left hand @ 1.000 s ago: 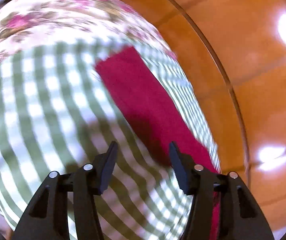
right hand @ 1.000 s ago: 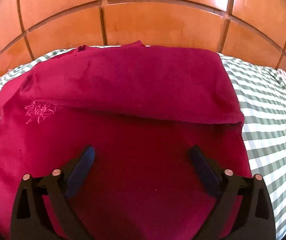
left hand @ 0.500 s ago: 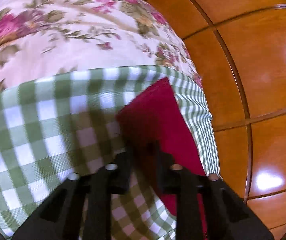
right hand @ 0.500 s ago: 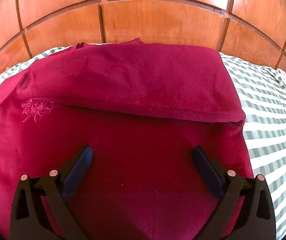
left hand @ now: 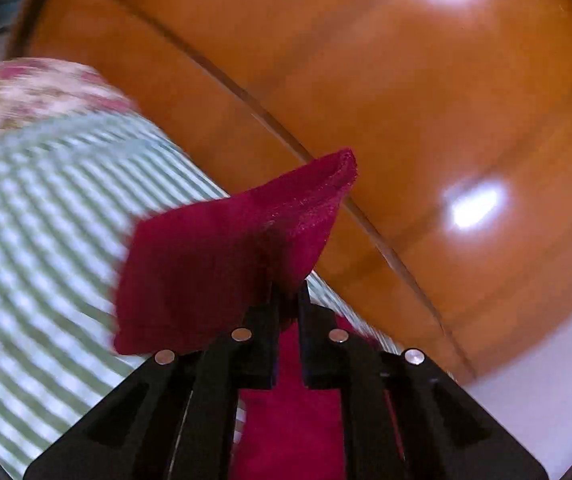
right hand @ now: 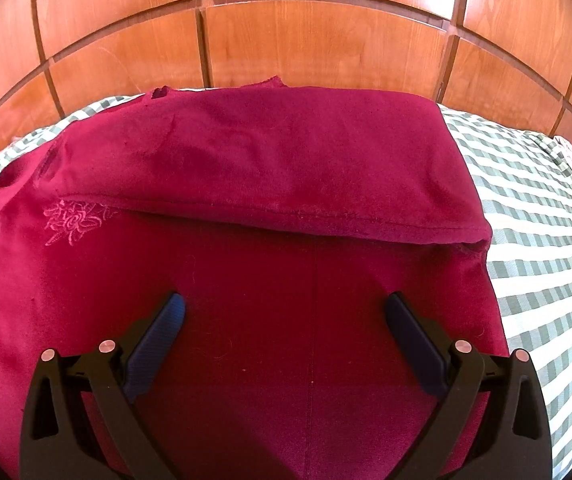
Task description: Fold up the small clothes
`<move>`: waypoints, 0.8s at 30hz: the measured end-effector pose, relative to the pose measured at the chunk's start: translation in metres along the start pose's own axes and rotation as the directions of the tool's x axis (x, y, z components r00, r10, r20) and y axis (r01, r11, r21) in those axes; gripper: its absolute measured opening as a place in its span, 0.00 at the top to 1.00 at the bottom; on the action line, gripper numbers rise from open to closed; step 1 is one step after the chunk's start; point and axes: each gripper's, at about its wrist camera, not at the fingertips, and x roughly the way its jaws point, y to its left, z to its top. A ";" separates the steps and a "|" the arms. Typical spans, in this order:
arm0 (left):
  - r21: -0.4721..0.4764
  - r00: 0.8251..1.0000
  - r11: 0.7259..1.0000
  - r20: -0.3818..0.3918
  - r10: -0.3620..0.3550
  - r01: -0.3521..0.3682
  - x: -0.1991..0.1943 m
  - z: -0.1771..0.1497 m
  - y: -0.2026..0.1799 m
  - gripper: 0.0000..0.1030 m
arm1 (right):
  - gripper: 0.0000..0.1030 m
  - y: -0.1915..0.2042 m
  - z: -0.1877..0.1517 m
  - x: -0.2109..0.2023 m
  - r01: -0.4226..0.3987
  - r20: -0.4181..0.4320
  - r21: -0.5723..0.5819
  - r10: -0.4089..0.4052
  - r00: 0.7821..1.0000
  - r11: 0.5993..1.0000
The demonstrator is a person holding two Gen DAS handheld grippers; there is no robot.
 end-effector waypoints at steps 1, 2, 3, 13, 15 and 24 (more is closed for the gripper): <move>0.035 0.999 0.999 -0.041 -0.016 0.017 0.011 -0.012 -0.014 0.94 | 0.04 0.000 0.000 0.000 -0.002 0.001 0.002 0.002 1.000 1.000; 0.087 0.996 0.996 -0.091 -0.010 0.018 0.030 -0.031 -0.033 0.93 | 0.04 -0.001 0.000 0.000 -0.004 0.002 0.004 0.004 1.000 1.000; 0.113 0.993 0.993 -0.122 -0.006 0.020 0.041 -0.043 -0.041 0.93 | 0.04 -0.001 0.000 -0.001 -0.005 0.003 0.005 0.005 1.000 1.000; 0.318 0.935 0.948 -0.330 0.132 -0.022 0.092 -0.144 -0.052 0.64 | 0.21 -0.003 0.008 -0.008 -0.066 -0.013 0.024 0.066 0.998 0.998; 0.324 0.932 0.945 -0.324 0.160 -0.050 0.085 -0.149 -0.038 0.64 | 0.30 0.003 0.015 -0.014 -0.179 -0.019 0.050 0.180 0.984 0.983; 0.298 0.932 0.950 -0.312 0.187 -0.091 0.068 -0.165 -0.002 0.64 | 0.46 0.094 0.048 0.018 -0.462 -0.145 0.058 0.465 0.873 0.885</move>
